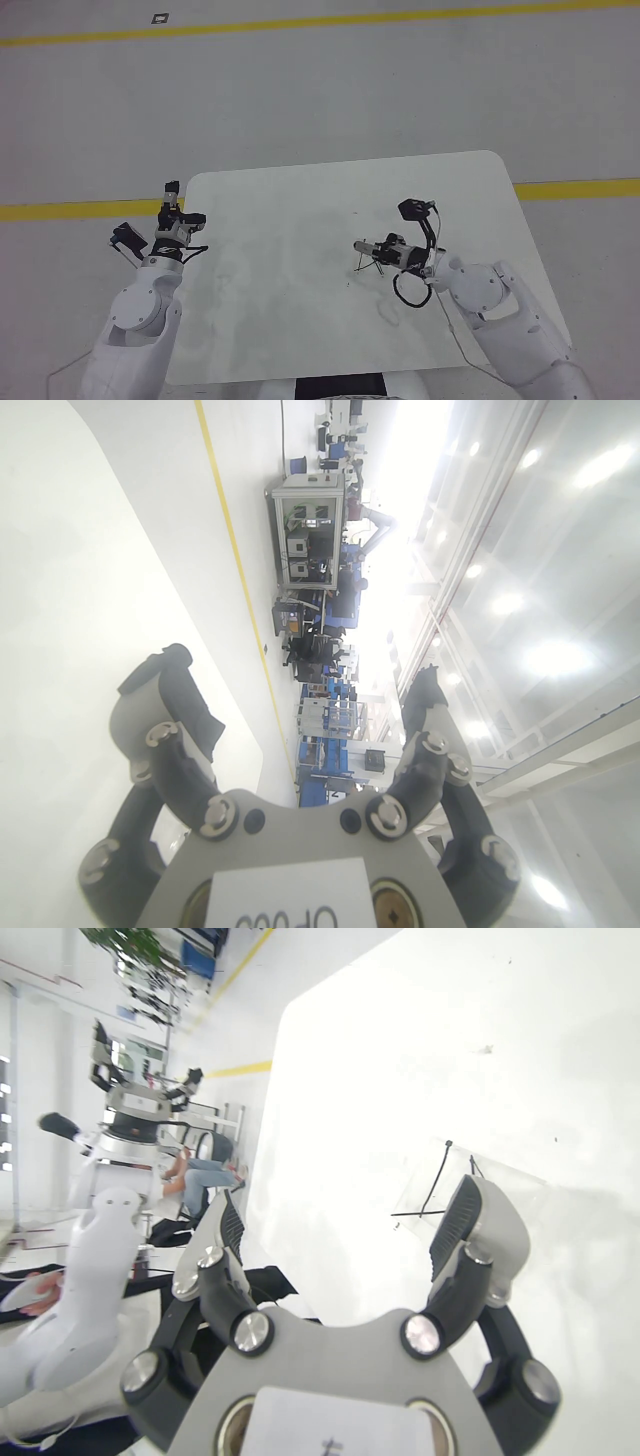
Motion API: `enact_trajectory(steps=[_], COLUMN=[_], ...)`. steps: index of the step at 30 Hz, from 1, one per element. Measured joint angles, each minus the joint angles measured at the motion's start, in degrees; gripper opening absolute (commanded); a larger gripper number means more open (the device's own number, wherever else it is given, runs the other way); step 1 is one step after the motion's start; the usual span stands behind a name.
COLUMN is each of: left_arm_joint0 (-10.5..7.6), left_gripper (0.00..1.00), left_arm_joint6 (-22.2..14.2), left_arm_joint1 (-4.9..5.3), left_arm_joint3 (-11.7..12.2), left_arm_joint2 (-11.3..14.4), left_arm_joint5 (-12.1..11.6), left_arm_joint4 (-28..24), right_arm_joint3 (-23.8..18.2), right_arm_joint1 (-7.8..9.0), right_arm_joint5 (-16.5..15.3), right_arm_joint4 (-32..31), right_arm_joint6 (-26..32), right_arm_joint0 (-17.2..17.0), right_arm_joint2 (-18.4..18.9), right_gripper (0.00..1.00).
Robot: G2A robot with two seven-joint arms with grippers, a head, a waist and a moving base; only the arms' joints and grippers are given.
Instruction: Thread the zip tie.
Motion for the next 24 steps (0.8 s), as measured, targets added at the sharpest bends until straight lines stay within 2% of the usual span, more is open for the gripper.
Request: enact_trajectory(steps=[3,5,14,16,21,24], left_arm_joint0=[0.00,0.00,0.00,0.00,0.00,0.00], left_gripper=[1.00,1.00,1.00,1.00,1.00,1.00], left_arm_joint6=[0.00,0.00,0.00,0.00,0.00,0.00], left_arm_joint1=[0.00,0.00,0.00,0.00,0.00,0.00], left_arm_joint3=[0.00,0.00,0.00,0.00,0.00,0.00], left_arm_joint2=[0.00,0.00,0.00,0.00,0.00,0.00], left_arm_joint5=[0.00,0.00,0.00,0.00,0.00,0.00], left_arm_joint4=[0.00,0.00,0.00,0.00,0.00,0.00], right_arm_joint3=[1.42,1.84,1.91,3.03,7.85,8.95], right_arm_joint1=[-0.21,-0.22,-0.18,-0.40,-1.70,-2.14], right_arm_joint5=[4.39,5.95,5.96,6.46,10.88,12.58], right_arm_joint4=[-2.36,-3.25,-3.63,-4.35,-5.21,-5.01], right_arm_joint6=[4.73,5.26,4.01,4.49,5.73,5.35], right_arm_joint0=[3.21,4.17,4.12,5.00,10.41,12.29], right_arm_joint2=[-2.61,-2.64,-2.39,-3.86,-10.10,-11.46], right_gripper=[1.00,1.00,1.00,1.00,1.00,1.00])
